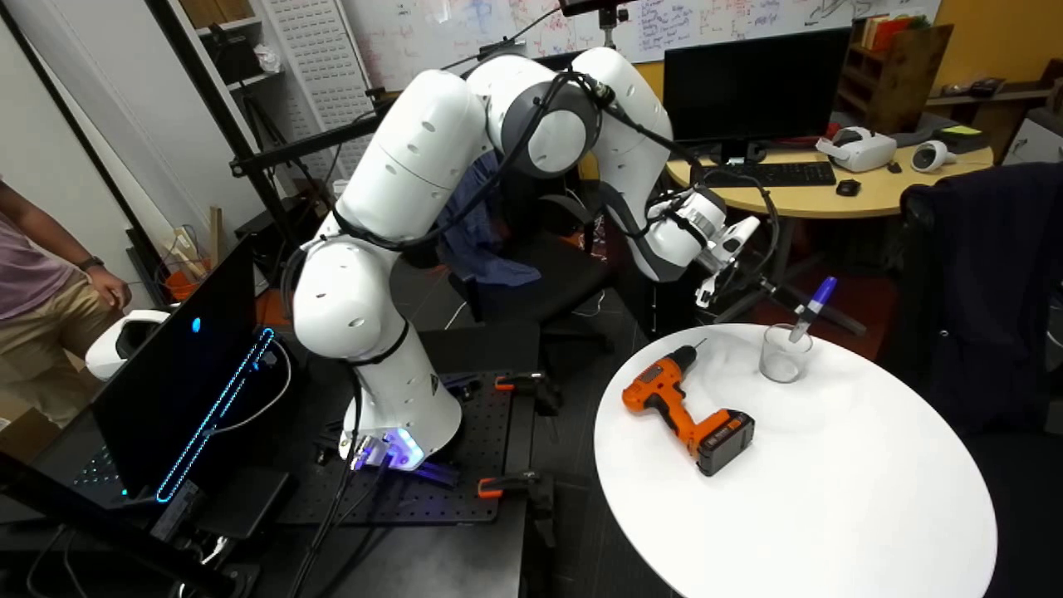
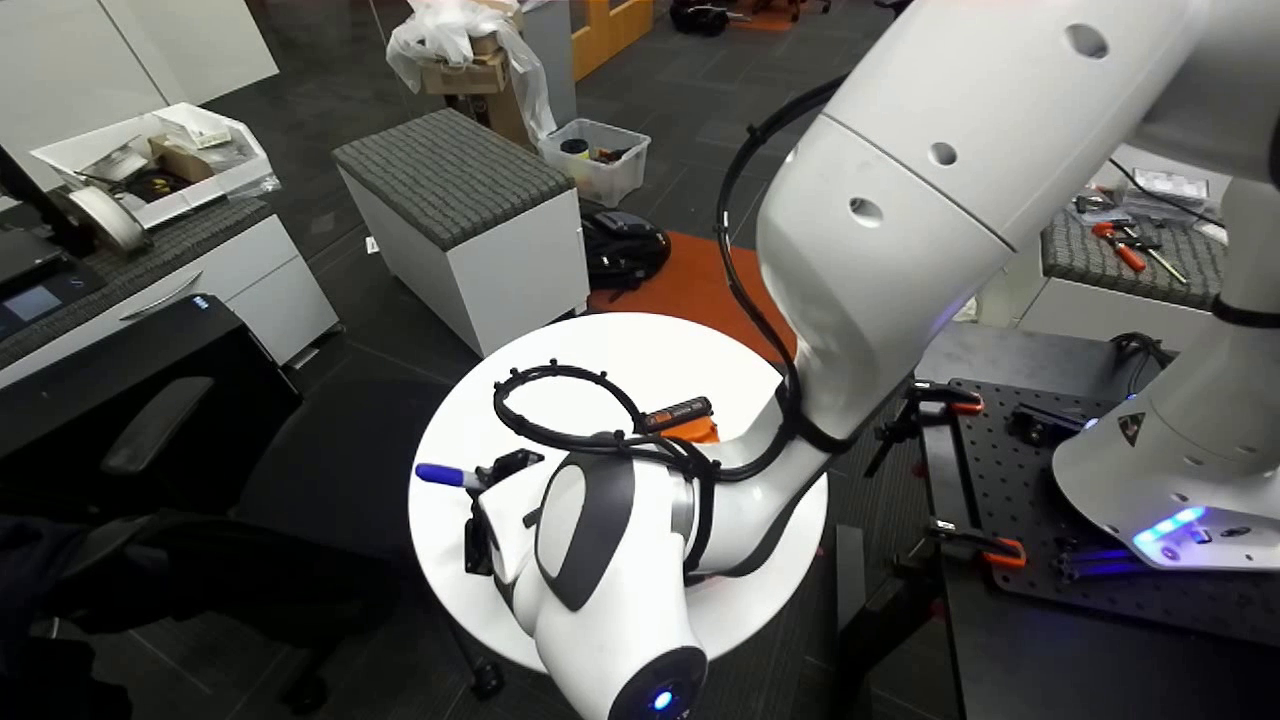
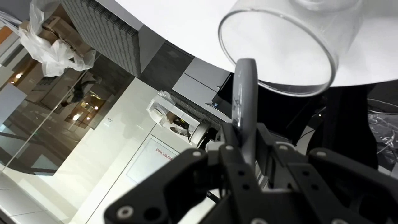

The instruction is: Remove the marker from the table and put it inside the glass cup

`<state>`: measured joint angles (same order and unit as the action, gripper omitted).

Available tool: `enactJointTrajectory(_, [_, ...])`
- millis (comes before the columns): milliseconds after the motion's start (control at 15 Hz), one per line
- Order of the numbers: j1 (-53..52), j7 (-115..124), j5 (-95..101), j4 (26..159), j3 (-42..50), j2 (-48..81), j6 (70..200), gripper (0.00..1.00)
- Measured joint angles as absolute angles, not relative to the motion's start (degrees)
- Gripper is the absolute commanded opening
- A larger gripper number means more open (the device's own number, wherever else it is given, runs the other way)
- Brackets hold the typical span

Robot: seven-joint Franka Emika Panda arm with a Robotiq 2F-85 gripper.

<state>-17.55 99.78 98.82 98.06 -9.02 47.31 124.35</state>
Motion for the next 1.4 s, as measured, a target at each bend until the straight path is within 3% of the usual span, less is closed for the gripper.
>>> enactJointTrajectory(67, [-17.3,100.1,98.8,98.1,-9.2,47.3,124.9,0.07])
enactJointTrajectory(133, [-17.1,100.4,98.8,98.2,-9.3,47.3,125.4,0.45])
enactJointTrajectory(267, [-16.7,100.6,98.9,98.2,-9.4,47.4,126.5,0.51])
enactJointTrajectory(667, [-16.1,100.6,98.9,98.2,-9.5,47.5,128.0,0.97])
enactJointTrajectory(1400, [-16.3,100.6,98.5,98.5,-10.4,46.5,127.4,1.00])
